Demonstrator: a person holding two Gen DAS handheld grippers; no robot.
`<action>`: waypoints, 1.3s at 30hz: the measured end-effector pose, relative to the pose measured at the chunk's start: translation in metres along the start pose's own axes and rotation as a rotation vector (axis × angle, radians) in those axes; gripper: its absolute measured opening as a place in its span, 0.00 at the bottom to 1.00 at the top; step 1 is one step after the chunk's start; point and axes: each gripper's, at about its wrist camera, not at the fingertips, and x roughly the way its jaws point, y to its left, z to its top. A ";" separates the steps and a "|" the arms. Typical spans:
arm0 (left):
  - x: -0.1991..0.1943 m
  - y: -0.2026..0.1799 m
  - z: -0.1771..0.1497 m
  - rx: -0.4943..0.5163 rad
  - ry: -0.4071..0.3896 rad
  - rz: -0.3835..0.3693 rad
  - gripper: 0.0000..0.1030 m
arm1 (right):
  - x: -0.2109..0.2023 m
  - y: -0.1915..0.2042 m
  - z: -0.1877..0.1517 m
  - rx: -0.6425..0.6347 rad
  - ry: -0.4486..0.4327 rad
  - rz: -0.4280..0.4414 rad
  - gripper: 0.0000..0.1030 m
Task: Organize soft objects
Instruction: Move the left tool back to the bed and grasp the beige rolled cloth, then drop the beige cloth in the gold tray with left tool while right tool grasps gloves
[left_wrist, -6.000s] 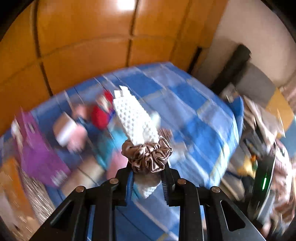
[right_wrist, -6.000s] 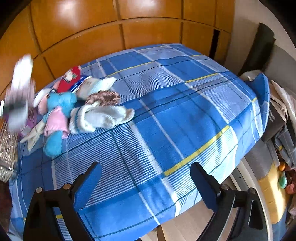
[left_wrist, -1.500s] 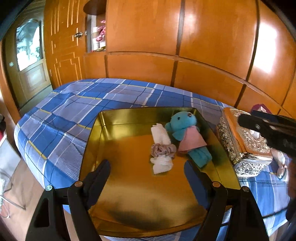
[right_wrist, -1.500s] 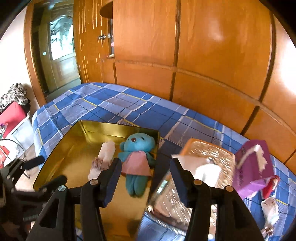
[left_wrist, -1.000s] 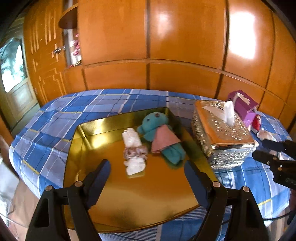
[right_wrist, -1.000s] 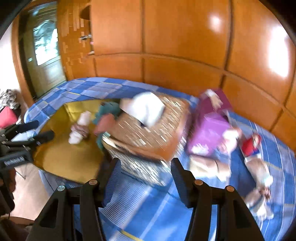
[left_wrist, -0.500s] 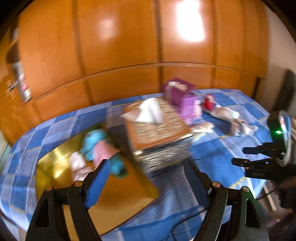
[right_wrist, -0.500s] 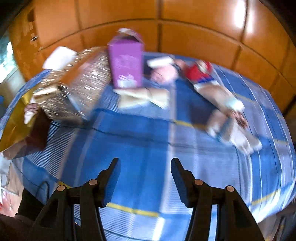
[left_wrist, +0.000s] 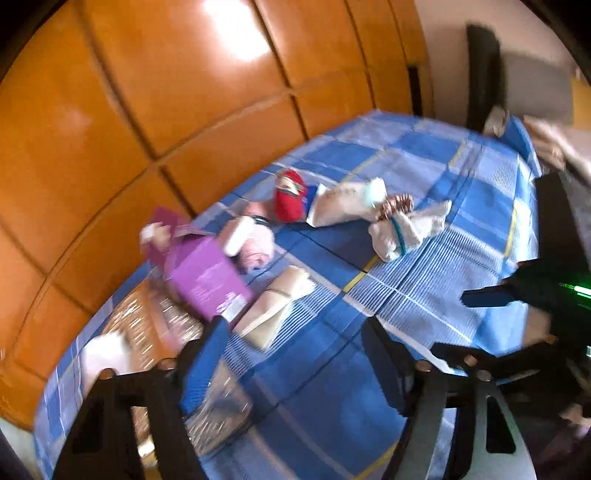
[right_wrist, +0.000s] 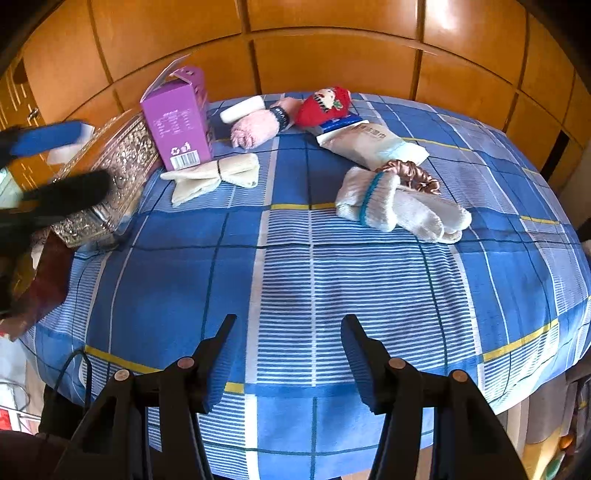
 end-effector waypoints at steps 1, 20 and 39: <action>0.014 -0.005 0.005 0.021 0.022 0.005 0.65 | 0.000 -0.002 0.000 0.006 -0.002 0.000 0.55; 0.141 -0.008 0.027 0.104 0.156 0.095 0.26 | 0.009 -0.028 -0.001 0.110 0.011 0.022 0.55; 0.086 -0.008 0.013 -0.194 0.148 -0.270 0.24 | 0.007 -0.062 0.064 -0.275 -0.047 -0.121 0.55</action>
